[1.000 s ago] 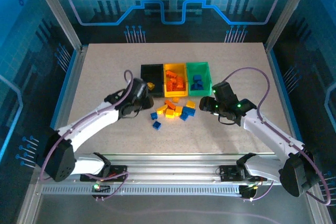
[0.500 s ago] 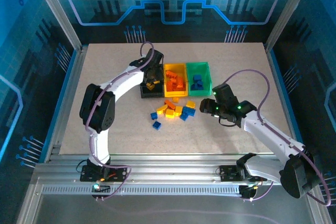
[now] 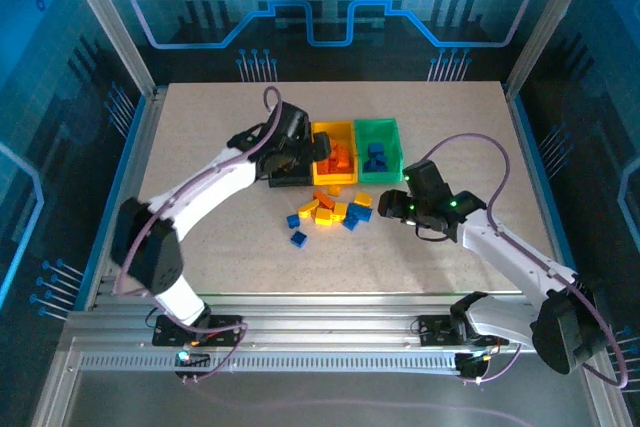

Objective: Sort the legos into containers by color

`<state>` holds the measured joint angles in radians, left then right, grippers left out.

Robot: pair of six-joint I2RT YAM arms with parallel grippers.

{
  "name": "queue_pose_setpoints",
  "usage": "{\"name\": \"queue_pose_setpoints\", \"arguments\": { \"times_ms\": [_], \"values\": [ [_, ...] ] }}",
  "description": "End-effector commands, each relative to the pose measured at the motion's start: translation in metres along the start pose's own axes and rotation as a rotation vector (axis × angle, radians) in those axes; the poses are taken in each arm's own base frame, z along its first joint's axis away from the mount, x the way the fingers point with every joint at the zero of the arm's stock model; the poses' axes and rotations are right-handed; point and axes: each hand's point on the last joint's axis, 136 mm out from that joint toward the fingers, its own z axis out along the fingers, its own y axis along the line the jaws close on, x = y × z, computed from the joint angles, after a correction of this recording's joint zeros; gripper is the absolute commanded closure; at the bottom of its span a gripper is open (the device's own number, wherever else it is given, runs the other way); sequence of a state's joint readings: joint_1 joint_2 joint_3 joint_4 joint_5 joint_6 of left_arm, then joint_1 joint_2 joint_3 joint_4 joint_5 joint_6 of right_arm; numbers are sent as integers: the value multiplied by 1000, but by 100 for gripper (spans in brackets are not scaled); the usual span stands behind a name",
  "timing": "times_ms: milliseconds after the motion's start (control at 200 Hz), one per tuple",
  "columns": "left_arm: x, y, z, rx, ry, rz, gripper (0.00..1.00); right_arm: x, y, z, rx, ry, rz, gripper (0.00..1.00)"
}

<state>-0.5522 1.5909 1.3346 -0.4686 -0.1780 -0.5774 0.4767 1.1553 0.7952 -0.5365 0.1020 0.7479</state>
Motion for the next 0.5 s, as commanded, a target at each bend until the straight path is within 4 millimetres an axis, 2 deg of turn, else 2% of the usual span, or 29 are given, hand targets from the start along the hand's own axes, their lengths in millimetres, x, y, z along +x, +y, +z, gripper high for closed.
{"name": "queue_pose_setpoints", "arguments": {
  "times_ms": [0, 130, 240, 360, 430, 495],
  "values": [
    [52, 0, -9, 48, 87, 29, 1, 2, 0, 5, -2, 9, -1, 33],
    [115, 23, -10, 6, 198, 21, 2, 0, 0, 5, 4, 7, -5, 33],
    [154, 43, -7, -12, 254, -13, 4, -1, 1, 5, 7, 4, -6, 33],
    [178, 56, -1, -24, 291, -7, 13, -2, 2, 5, 7, 3, -6, 33],
    [186, 59, 4, -47, 296, 35, 21, -2, 2, 5, 7, 6, -7, 33],
    [191, 67, 11, -87, 299, 64, 23, -3, 3, 4, 4, 4, -7, 33]
  ]
}}
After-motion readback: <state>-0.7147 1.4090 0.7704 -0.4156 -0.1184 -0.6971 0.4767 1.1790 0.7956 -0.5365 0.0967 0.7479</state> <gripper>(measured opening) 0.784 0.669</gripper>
